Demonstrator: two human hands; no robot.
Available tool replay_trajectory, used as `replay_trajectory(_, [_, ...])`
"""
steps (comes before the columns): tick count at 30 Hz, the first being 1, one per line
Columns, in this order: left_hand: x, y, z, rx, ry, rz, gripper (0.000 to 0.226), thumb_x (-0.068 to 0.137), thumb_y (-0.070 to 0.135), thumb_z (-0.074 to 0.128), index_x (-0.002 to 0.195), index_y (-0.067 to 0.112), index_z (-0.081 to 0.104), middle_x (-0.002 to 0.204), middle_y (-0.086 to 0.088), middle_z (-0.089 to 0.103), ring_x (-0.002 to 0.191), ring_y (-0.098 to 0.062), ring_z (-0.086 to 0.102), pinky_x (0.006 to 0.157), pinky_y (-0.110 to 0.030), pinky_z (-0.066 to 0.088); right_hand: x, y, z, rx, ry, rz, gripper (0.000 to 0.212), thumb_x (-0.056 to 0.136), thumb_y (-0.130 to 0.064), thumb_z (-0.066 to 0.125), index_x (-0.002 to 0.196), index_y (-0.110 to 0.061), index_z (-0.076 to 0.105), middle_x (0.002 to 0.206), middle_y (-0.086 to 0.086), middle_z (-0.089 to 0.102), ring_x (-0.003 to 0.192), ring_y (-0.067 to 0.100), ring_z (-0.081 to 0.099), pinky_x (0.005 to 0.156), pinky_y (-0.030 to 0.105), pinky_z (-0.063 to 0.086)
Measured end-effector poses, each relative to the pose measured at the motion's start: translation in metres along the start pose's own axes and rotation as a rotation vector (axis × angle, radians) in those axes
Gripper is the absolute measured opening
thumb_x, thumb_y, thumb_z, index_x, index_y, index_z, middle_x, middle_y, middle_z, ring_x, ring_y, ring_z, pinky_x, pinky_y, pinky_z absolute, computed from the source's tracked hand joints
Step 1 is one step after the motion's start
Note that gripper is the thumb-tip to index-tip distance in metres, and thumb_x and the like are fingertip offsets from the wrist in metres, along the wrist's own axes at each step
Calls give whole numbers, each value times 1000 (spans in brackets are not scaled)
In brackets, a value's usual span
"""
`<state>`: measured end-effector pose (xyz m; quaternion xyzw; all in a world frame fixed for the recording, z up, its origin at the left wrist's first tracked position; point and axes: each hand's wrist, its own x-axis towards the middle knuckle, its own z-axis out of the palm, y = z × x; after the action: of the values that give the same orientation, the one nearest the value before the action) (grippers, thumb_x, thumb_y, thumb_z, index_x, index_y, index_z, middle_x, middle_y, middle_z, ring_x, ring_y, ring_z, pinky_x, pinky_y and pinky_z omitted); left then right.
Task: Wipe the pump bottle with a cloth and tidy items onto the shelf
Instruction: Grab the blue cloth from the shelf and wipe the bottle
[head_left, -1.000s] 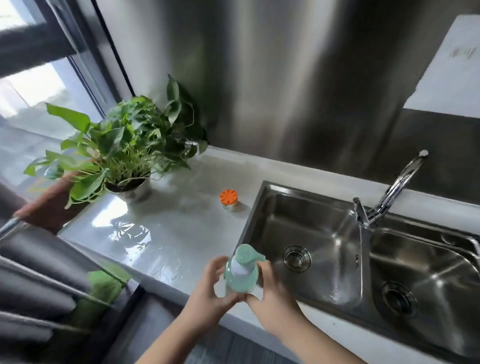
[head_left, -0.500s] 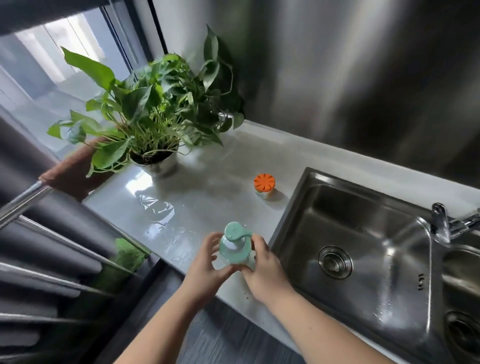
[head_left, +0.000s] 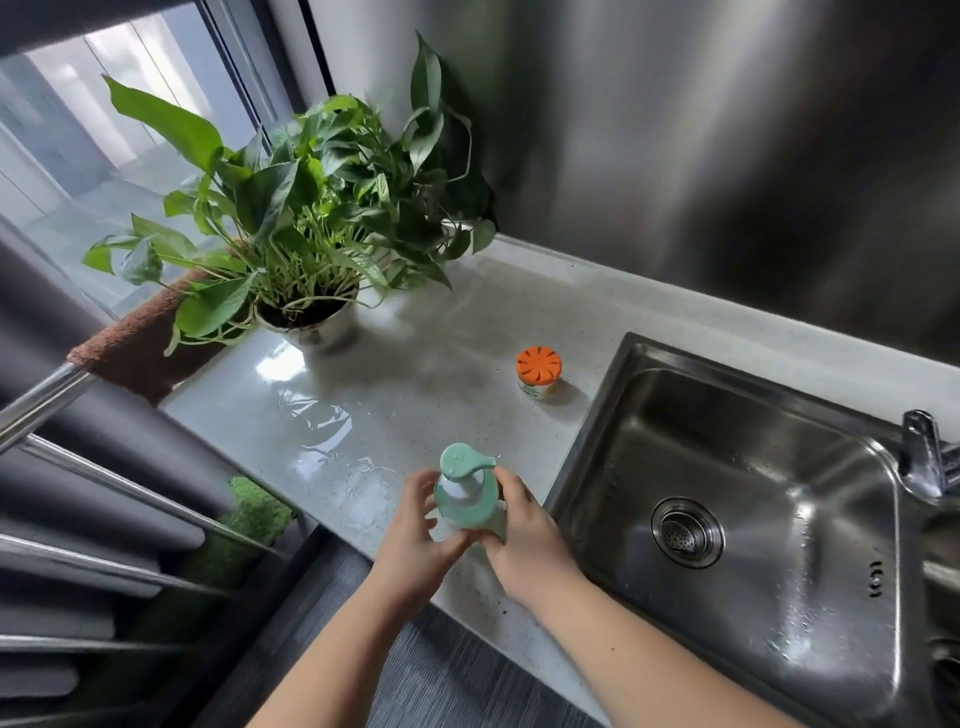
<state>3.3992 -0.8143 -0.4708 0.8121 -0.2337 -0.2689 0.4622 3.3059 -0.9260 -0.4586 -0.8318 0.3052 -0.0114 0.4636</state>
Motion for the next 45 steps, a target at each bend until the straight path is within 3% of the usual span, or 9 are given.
replay_trajectory(5, [-7,7,-3,-16,-20,-39,76,74,9,81,133,23,36,128,12,49,117,-2,49,82,-1,39,0,0,2,1,13,21,75,86,-9,59,148,-27,22,153,0,35,138,21,37,110,31,32])
replay_trajectory(9, [-26,16,-13,-20,12,-107,63,81,2,70,131,22,39,125,-2,54,121,-16,51,96,-24,39,-14,-8,-15,109,113,17,69,87,0,56,146,-22,29,150,2,38,139,21,37,115,35,31])
replay_trajectory(12, [-47,36,-24,-69,63,-145,42,86,4,64,119,24,46,116,-4,62,109,-19,60,91,-30,45,-41,-22,-42,248,258,1,61,84,11,51,137,-19,42,130,0,51,123,13,49,107,38,42])
replay_trajectory(18, [-99,82,-43,-111,-3,-208,18,87,9,61,96,24,59,104,-6,72,95,-24,67,84,-38,52,-116,-44,-108,392,433,-35,55,85,15,49,115,-31,49,114,-4,60,112,7,57,82,18,48])
replay_trajectory(22, [-122,166,-31,-78,-223,76,14,85,9,66,86,23,67,90,-4,76,89,-21,72,70,-21,53,-170,-73,-169,389,545,-110,59,83,18,52,107,-36,54,110,-2,66,107,9,63,78,15,51])
replay_trajectory(26, [-131,279,-16,-57,-334,443,8,77,20,67,83,25,68,76,10,72,74,-11,67,71,-20,49,-219,-113,-241,360,685,-265,50,81,16,55,105,-27,60,97,1,73,100,4,67,77,10,51])
replay_trajectory(29, [-143,358,1,-72,-343,645,11,76,19,63,86,23,65,79,13,73,78,-8,68,73,-18,51,-253,-139,-291,323,824,-380,41,76,2,54,107,-24,60,105,-12,70,97,0,67,77,10,49])
replay_trajectory(34, [-170,474,29,-87,-389,903,25,79,7,60,93,27,62,85,6,74,77,-7,68,73,-12,51,-297,-162,-376,266,1023,-454,49,82,16,56,102,-28,61,100,-18,70,98,-1,66,78,9,49])
replay_trajectory(45, [-179,629,35,56,-117,1350,31,87,13,61,106,36,52,106,17,64,107,5,58,92,-15,46,-305,-222,-491,134,1144,-673,45,86,5,56,105,-36,55,107,-11,64,104,-6,57,87,11,48])
